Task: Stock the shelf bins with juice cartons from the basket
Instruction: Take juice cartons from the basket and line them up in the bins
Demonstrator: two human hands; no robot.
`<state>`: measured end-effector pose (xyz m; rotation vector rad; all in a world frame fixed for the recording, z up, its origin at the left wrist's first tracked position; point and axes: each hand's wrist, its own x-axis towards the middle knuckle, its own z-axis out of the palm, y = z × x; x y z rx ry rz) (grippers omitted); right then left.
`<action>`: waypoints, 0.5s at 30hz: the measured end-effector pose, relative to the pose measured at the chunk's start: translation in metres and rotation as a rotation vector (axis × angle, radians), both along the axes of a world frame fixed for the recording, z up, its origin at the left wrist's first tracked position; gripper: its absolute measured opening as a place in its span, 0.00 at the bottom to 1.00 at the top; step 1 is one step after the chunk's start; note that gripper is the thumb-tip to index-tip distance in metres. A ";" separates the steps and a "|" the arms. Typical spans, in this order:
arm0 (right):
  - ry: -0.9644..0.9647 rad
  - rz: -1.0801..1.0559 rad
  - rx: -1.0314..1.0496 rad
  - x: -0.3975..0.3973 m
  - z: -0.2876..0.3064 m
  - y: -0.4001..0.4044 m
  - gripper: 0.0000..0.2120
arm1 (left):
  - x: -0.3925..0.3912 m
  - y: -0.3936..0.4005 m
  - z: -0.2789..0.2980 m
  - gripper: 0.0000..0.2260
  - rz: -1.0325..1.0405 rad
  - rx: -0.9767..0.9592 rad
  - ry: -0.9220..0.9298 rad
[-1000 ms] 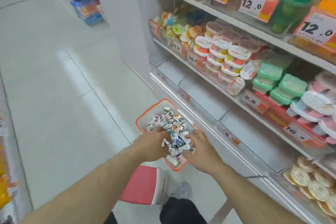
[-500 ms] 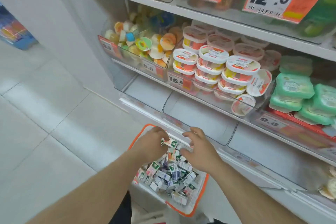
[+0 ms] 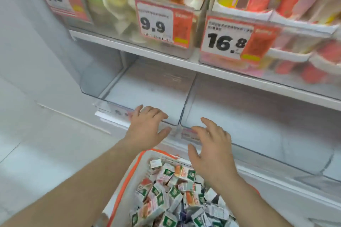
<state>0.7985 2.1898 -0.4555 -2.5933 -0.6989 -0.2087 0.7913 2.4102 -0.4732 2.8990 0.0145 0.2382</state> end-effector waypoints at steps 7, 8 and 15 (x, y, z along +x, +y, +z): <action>-0.267 -0.260 0.001 0.007 -0.041 -0.022 0.22 | 0.011 0.007 -0.030 0.15 -0.100 0.024 -0.394; -0.280 -0.301 -0.038 0.008 -0.043 -0.029 0.23 | 0.012 0.007 -0.031 0.15 -0.101 0.026 -0.408; -0.194 -0.376 -0.203 0.014 -0.038 -0.056 0.09 | 0.012 0.001 -0.026 0.21 -0.067 -0.011 -0.357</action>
